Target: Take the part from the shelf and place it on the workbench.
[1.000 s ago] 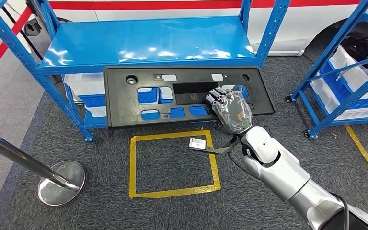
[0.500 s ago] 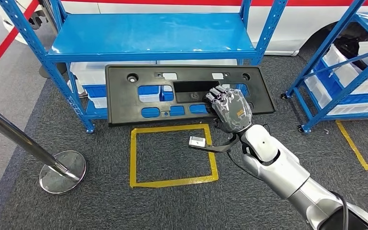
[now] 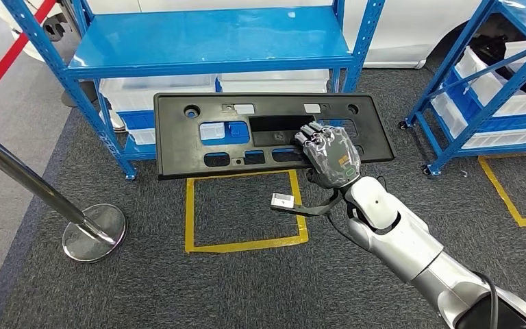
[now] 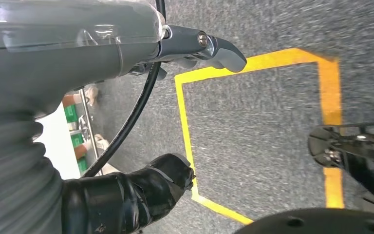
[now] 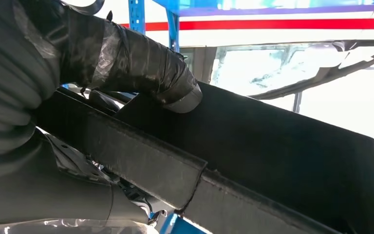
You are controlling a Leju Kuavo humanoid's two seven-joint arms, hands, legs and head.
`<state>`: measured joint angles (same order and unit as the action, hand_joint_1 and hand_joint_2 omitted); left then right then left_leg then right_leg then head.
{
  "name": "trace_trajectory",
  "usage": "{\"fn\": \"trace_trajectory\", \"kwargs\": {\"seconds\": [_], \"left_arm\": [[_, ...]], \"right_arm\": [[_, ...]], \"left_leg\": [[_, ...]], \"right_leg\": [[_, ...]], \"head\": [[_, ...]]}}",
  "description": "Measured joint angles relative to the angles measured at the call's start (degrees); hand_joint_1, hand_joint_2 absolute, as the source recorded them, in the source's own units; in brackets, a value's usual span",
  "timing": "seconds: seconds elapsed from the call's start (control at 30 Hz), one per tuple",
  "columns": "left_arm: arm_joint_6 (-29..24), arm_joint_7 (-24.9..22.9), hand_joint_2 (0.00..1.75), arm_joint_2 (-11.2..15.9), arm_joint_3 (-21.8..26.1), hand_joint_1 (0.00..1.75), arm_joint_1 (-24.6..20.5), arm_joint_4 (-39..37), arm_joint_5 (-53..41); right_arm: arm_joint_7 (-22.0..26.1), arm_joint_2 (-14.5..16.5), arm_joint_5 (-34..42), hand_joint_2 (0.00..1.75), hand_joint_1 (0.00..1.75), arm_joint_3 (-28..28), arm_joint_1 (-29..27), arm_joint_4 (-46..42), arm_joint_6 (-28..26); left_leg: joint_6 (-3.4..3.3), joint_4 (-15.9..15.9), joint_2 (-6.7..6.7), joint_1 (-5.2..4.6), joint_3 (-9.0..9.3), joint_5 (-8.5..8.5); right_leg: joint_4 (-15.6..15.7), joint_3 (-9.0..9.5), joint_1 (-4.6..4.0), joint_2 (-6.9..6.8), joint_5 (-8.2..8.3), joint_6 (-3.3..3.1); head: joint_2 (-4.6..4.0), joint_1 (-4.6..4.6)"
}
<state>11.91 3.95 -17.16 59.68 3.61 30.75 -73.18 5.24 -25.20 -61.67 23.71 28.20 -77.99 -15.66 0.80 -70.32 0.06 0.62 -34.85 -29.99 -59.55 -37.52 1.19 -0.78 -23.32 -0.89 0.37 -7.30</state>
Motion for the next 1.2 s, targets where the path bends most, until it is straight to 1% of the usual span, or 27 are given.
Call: {"fn": "trace_trajectory", "kwargs": {"seconds": [0.07, 0.1, 0.13, 0.2, 0.23, 0.27, 0.33, 0.37, 0.4, 0.43, 0.47, 0.5, 0.53, 0.6, 0.63, 0.7, 0.73, 0.77, 0.87, 0.9, 0.93, 0.97, 1.0, 1.03, 1.1, 1.13, 1.2], "left_arm": [[0.01, 0.02, 1.75, 0.00, 0.01, 0.00, -0.09, 0.09, 0.00], [0.02, 0.03, 1.75, 0.00, 0.02, 0.00, -0.12, 0.13, 0.00], [0.03, 0.05, 1.75, 0.00, 0.02, 0.00, -0.14, 0.13, 0.00], [0.05, 0.11, 1.75, -0.02, 0.07, 0.00, -0.14, 0.13, -0.03], [0.05, 0.16, 1.75, -0.03, 0.13, 0.00, -0.16, 0.14, -0.10], [0.06, 0.21, 1.75, -0.05, 0.21, 0.00, -0.18, 0.14, -0.25], [0.07, 0.40, 1.75, -0.07, 0.44, 0.00, -0.25, 0.14, -0.65], [0.07, 0.49, 1.75, -0.07, 0.58, 0.00, -0.27, 0.14, -0.88], [0.07, 0.58, 1.75, -0.07, 0.73, 0.00, -0.29, 0.13, -1.06], [0.07, 0.64, 1.75, -0.07, 0.85, 0.00, -0.32, 0.13, -1.22], [0.07, 0.68, 1.75, -0.07, 0.95, 0.00, -0.36, 0.13, -1.32], [0.07, 0.70, 1.75, -0.07, 1.00, 0.00, -0.42, 0.13, -1.36], [0.07, 0.72, 1.75, -0.10, 1.03, 0.00, -0.50, 0.13, -1.39], [0.07, 0.77, 1.75, -0.18, 1.11, 0.00, -0.60, 0.13, -1.39], [0.08, 0.85, 1.75, -0.22, 1.19, 0.00, -0.64, 0.13, -1.36], [0.37, 1.32, 1.75, -0.21, 1.46, 0.00, -0.67, 0.13, -1.16], [0.64, 1.65, 1.75, -0.19, 1.69, 0.00, -0.70, 0.13, -1.01], [0.94, 1.97, 1.75, -0.16, 1.95, 0.00, -0.70, 0.13, -0.89], [1.37, 2.40, 1.75, -0.12, 2.53, 0.00, -0.69, 0.11, -0.77], [1.40, 2.47, 1.75, -0.11, 2.63, 0.00, -0.69, 0.11, -0.77], [1.44, 2.53, 1.75, -0.10, 2.70, 0.00, -0.70, 0.11, -0.77], [1.46, 2.57, 1.75, -0.09, 2.76, 0.00, -0.72, 0.11, -0.77], [1.47, 2.58, 1.75, -0.06, 2.82, 0.00, -0.76, 0.11, -0.77], [1.48, 2.58, 1.75, -0.02, 2.89, 0.00, -0.82, 0.11, -0.77], [1.49, 2.60, 1.75, 0.05, 3.16, 0.00, -0.83, 0.08, -0.83], [1.49, 2.61, 1.75, 0.08, 3.35, 0.00, -0.83, 0.05, -0.89], [1.49, 2.63, 1.75, 0.08, 3.70, 0.00, -0.85, -0.02, -0.99]], "right_arm": [[-0.01, -0.03, 0.02, 1.75, 1.75, 0.00, 0.06, -0.02, -0.01], [-0.01, -0.04, 0.03, 1.75, 1.75, 0.00, 0.12, -0.03, -0.01], [0.01, -0.06, 0.03, 1.75, 1.75, 0.00, 0.19, -0.03, -0.01], [0.04, -0.10, 0.03, 1.75, 1.75, 0.00, 0.27, 0.04, 0.01], [0.08, -0.17, 0.02, 1.75, 1.75, 0.00, 0.30, 0.14, 0.02], [0.11, -0.24, -0.02, 1.75, 1.75, 0.00, 0.31, 0.26, 0.03], [0.16, -0.34, -0.11, 1.75, 1.75, 0.00, 0.38, 0.55, 0.04], [0.16, -0.34, -0.14, 1.75, 1.75, 0.01, 0.39, 0.68, 0.05], [0.16, -0.35, -0.14, 1.75, 1.75, 0.02, 0.41, 0.84, 0.05], [0.16, -0.35, -0.14, 1.75, 1.75, 0.03, 0.44, 0.99, 0.05], [0.16, -0.35, -0.15, 1.75, 1.75, 0.04, 0.52, 1.13, 0.05], [0.16, -0.35, -0.15, 1.75, 1.75, 0.05, 0.67, 1.24, 0.05], [0.16, -0.35, -0.16, 1.75, 1.75, 0.06, 0.93, 1.30, 0.05], [0.18, -0.35, -0.17, 1.75, 1.75, 0.07, 1.49, 1.31, 0.04], [0.20, -0.36, -0.17, 1.75, 1.75, 0.07, 1.74, 1.33, 0.04], [0.24, -0.35, -0.15, 1.75, 1.75, 0.12, 2.01, 1.48, 0.09], [0.31, -0.34, -0.14, 1.75, 1.75, 0.19, 2.13, 1.59, 0.12], [0.37, -0.33, -0.10, 1.75, 1.75, 0.27, 2.19, 1.69, 0.14], [0.48, -0.33, 0.02, 1.75, 1.75, 0.43, 2.29, 1.90, 0.15], [0.48, -0.33, 0.03, 1.75, 1.75, 0.46, 2.27, 2.00, 0.15], [0.49, -0.33, 0.03, 1.75, 1.75, 0.49, 2.25, 2.10, 0.16], [0.51, -0.33, 0.05, 1.75, 1.75, 0.52, 2.23, 2.21, 0.17], [0.52, -0.33, 0.11, 1.75, 1.75, 0.54, 2.22, 2.29, 0.19], [0.53, -0.33, 0.25, 1.75, 1.75, 0.55, 2.23, 2.33, 0.21], [0.54, -0.33, 0.72, 1.75, 1.75, 0.55, 2.38, 2.36, 0.39], [0.55, -0.33, 0.96, 1.75, 1.75, 0.56, 2.46, 2.36, 0.53], [0.60, -0.32, 1.25, 1.75, 1.75, 0.59, 2.54, 2.38, 0.86]], "left_leg": [[-0.39, 8.40, -0.14, -0.14, 5.80, 0.12], [-0.61, 11.23, -0.22, -0.27, 7.39, -0.50], [-0.87, 12.67, -0.28, -0.44, 7.93, -0.89], [-1.66, 13.24, -0.16, -0.41, 7.11, 0.17], [-2.25, 13.39, -0.02, -0.33, 6.51, 0.96], [-2.76, 13.57, 0.14, -0.23, 5.76, 1.85], [-3.46, 13.52, 0.31, -0.35, 3.87, 3.53], [-3.53, 13.40, 0.34, -0.48, 2.81, 4.29], [-3.54, 13.20, 0.36, -0.60, 1.71, 5.02], [-3.52, 12.92, 0.37, -0.69, 0.56, 5.69], [-3.45, 12.58, 0.37, -0.76, -0.61, 6.32], [-3.34, 12.20, 0.36, -0.81, -1.72, 6.92], [-3.17, 11.84, 0.34, -0.88, -2.66, 7.48], [-2.65, 11.55, 0.33, -0.96, -3.69, 8.65], [-2.30, 11.73, 0.34, -0.92, -3.85, 9.24], [-1.56, 12.23, 0.34, -0.80, -4.00, 10.12], [-1.18, 11.92, 0.27, -0.74, -4.32, 9.41], [-0.82, 10.73, 0.19, -0.68, -4.80, 7.56], [0.14, 1.46, 0.06, -0.27, -7.12, -0.68], [0.40, -1.83, 0.07, -0.12, -7.63, -1.55], [0.61, -3.79, 0.08, 0.02, -7.51, -0.98], [0.76, -3.81, 0.09, 0.16, -6.46, 0.52], [0.82, -1.67, 0.08, 0.30, -4.30, 2.11], [0.78, 2.06, -0.22, 0.41, -1.35, 2.83], [0.37, 9.52, -1.15, 0.45, 3.85, 1.95], [0.04, 11.52, -1.50, 0.35, 5.05, 1.18], [-0.95, 12.59, -1.13, 0.27, 5.22, 1.08]], "right_leg": [[-0.35, -1.06, -0.08, 0.03, 1.00, 0.57], [-0.32, -1.26, -0.09, 0.01, 1.55, 0.90], [-0.09, -1.36, -0.07, -0.02, 2.19, 1.26], [0.38, -1.64, 0.02, 0.03, 2.99, 1.97], [-0.18, -2.11, 0.07, 0.14, 1.84, 2.21], [-1.78, -2.76, 0.09, 0.25, -0.48, 2.37], [-8.25, -4.32, 0.17, 0.40, -6.92, 2.55], [-11.95, -4.81, 0.17, 0.43, -8.89, 2.65], [-14.87, -4.83, 0.14, 0.45, -9.40, 2.70], [-16.19, -4.11, 0.12, 0.46, -8.50, 2.66], [-15.79, -2.54, 0.08, 0.47, -6.86, 2.53], [-13.37, 0.10, 0.02, 0.48, -5.45, 2.26], [-9.47, 3.39, -0.16, 0.49, -5.37, 1.90], [-1.39, 8.92, -0.59, 0.44, -7.37, 1.35], [0.92, 10.04, -0.85, 0.41, -8.37, 1.15], [2.16, 9.72, -0.89, 0.28, -7.73, 0.65], [2.49, 9.29, -0.75, 0.20, -7.10, 0.24], [2.76, 8.76, -0.57, 0.11, -6.30, -0.17], [2.81, 6.55, -0.40, 0.03, -4.14, -0.66], [2.69, 5.75, -0.39, 0.01, -3.53, -0.57], [2.51, 4.93, -0.37, -0.01, -2.97, -0.42], [2.27, 4.13, -0.32, -0.02, -2.49, -0.21], [1.96, 3.40, -0.26, -0.03, -2.07, 0.05], [1.58, 2.70, -0.18, 0.04, -1.76, 0.33], [0.83, 1.69, -0.18, 0.29, -1.28, 1.00], [0.66, 1.39, -0.24, 0.44, -0.99, 1.39], [0.61, 1.08, -0.27, 0.72, -0.40, 2.19]], "head": [[0.00, -0.01], [0.00, -0.02], [0.01, -0.02], [0.01, -0.04], [0.00, -0.03], [-0.01, -0.05], [-0.01, -0.05], [-0.01, -0.05], [-0.01, -0.05], [-0.01, -0.05], [-0.01, -0.04], [-0.01, -0.05], [0.00, -0.04], [0.00, -0.03], [0.00, -0.03], [-0.01, -0.05], [-0.01, -0.04], [-0.02, -0.03], [-0.02, 0.04], [-0.02, 0.04], [-0.02, 0.04], [-0.02, 0.05], [-0.02, 0.04], [-0.02, 0.05], [-0.02, 0.03], [-0.02, 0.02], [-0.02, -0.01]]}}
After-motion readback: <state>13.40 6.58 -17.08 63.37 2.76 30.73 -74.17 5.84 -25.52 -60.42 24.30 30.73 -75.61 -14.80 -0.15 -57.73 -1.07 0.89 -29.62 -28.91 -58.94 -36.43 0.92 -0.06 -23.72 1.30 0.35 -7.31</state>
